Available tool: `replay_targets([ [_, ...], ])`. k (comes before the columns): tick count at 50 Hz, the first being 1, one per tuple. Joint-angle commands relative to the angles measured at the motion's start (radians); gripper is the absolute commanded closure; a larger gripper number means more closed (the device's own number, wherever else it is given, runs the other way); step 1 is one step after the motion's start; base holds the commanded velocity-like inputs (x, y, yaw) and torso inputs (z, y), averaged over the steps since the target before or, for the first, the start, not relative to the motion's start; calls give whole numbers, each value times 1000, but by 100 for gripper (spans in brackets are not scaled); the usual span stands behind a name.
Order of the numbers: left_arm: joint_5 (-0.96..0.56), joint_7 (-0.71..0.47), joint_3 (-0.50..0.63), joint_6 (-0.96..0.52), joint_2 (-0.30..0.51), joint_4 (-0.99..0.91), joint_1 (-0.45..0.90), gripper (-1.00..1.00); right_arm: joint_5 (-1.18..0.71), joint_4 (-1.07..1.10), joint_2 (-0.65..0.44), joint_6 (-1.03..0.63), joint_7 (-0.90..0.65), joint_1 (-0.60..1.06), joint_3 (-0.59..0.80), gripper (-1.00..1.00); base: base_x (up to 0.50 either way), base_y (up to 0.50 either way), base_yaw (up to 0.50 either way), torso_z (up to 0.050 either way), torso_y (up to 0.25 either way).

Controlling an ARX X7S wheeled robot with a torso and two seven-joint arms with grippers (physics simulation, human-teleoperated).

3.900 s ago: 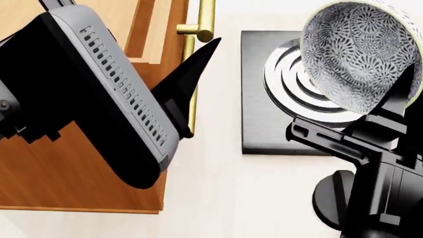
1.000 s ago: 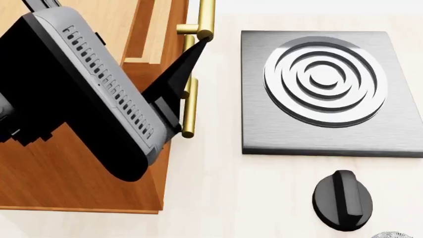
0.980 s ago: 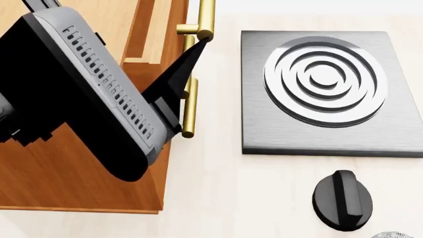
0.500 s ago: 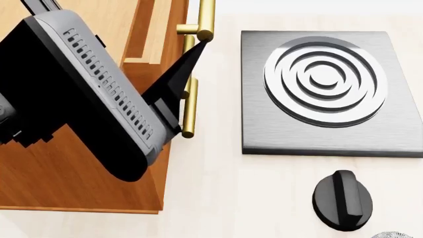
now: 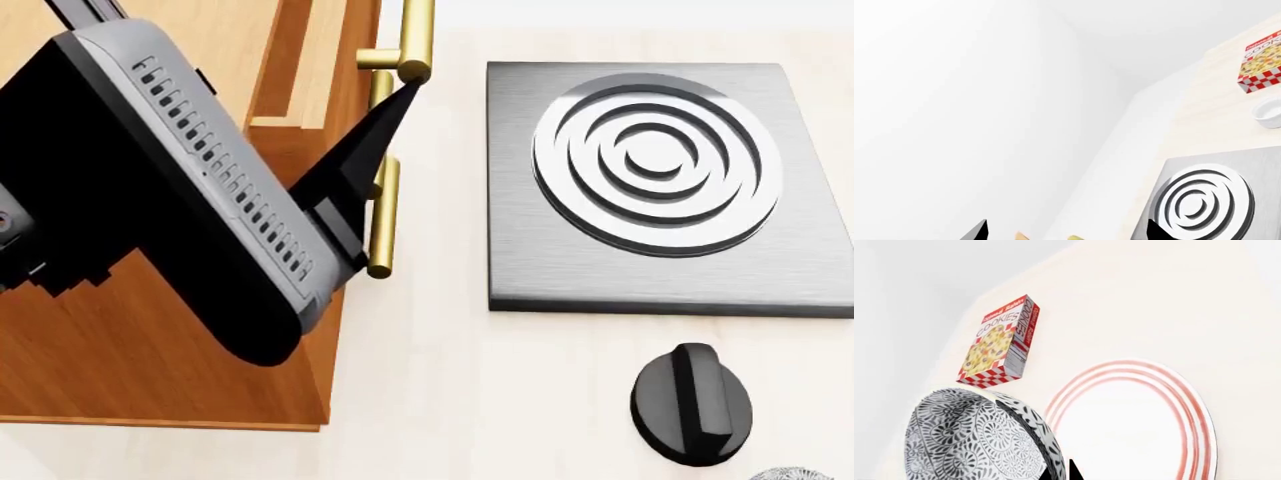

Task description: Pick the akita bowl on the wooden cabinet and place it on the plate.

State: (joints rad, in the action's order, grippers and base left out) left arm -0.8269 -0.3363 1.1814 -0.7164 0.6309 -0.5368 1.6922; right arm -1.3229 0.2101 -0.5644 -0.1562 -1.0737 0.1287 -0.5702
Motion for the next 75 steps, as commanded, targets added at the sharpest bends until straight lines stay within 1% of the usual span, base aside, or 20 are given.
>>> replay_targets([
  [1, 2, -2, 0, 2, 4, -3, -6, -100, 24, -37, -2, -2, 17, 13, 12, 100, 0, 0, 0, 0, 0],
  [46, 12, 2, 0, 8, 1, 3, -16, -100, 50, -175, 17, 6, 79, 19, 28, 100, 0, 0, 0, 0, 0],
  [75, 25, 3, 5, 15, 4, 5, -31, -100, 62, -229, 16, 6, 87, 45, 38, 100, 0, 0, 0, 0, 0],
])
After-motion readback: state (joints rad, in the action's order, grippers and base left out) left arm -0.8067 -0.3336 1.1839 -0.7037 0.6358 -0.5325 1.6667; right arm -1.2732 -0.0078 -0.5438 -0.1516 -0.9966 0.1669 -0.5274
